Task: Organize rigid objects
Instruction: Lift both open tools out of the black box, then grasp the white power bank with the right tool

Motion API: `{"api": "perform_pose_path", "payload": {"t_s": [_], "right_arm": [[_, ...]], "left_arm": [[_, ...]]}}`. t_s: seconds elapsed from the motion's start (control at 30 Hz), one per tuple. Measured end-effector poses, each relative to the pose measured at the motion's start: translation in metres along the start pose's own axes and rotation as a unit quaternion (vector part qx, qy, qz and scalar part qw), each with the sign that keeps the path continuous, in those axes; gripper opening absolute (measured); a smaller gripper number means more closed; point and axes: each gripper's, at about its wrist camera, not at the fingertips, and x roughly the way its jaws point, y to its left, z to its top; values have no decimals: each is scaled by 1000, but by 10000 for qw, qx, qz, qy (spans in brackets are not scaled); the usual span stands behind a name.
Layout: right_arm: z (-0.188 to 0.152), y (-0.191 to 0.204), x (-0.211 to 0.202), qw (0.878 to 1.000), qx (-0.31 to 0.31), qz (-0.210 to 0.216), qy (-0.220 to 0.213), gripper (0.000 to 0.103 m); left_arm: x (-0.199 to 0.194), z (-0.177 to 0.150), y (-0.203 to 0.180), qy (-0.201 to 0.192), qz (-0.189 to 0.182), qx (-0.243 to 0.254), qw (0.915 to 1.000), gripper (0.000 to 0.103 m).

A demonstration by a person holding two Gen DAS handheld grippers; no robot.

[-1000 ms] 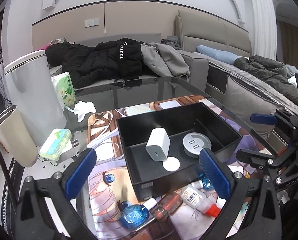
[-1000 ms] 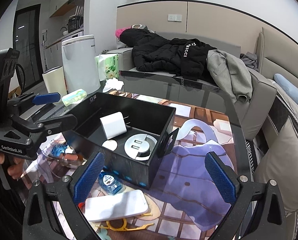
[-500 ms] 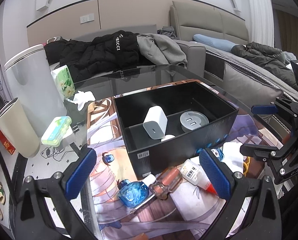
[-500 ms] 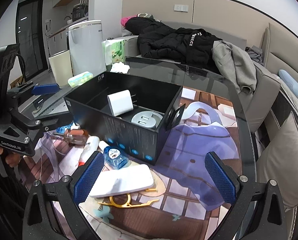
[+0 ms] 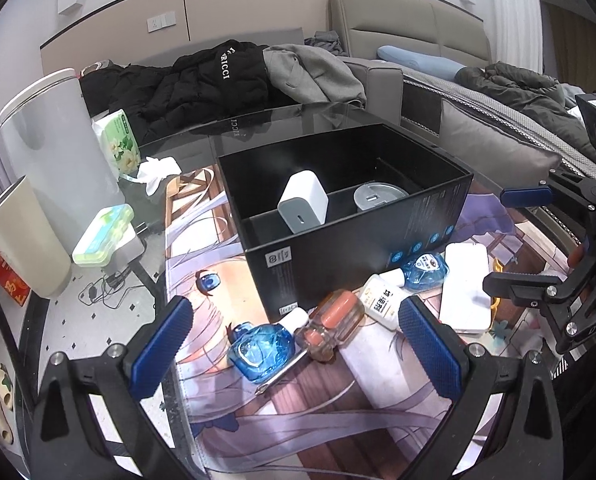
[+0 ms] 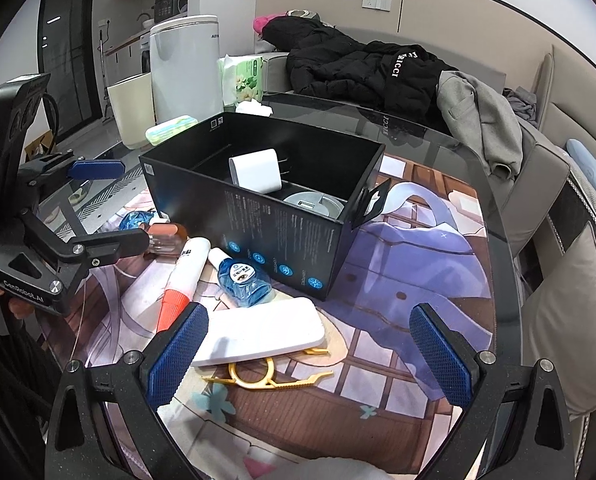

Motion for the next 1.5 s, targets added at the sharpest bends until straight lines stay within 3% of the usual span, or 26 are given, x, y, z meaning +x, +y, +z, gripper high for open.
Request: {"api": "perform_pose_path", "payload": {"t_s": [0.73,1.37,1.5], "right_arm": [[-7,26,23,9967,-507,329,535,102],[-5,27,37,9950,-419,540,728,102],[-4,25,38,9943,-348,682,746,90]], "left_arm": [[4,-1,-8,186,-164,249,9994,103],[12,-3,-5,368,-160,289,9988,103],[12,-4,2,383,-154,229,9989,103]]}}
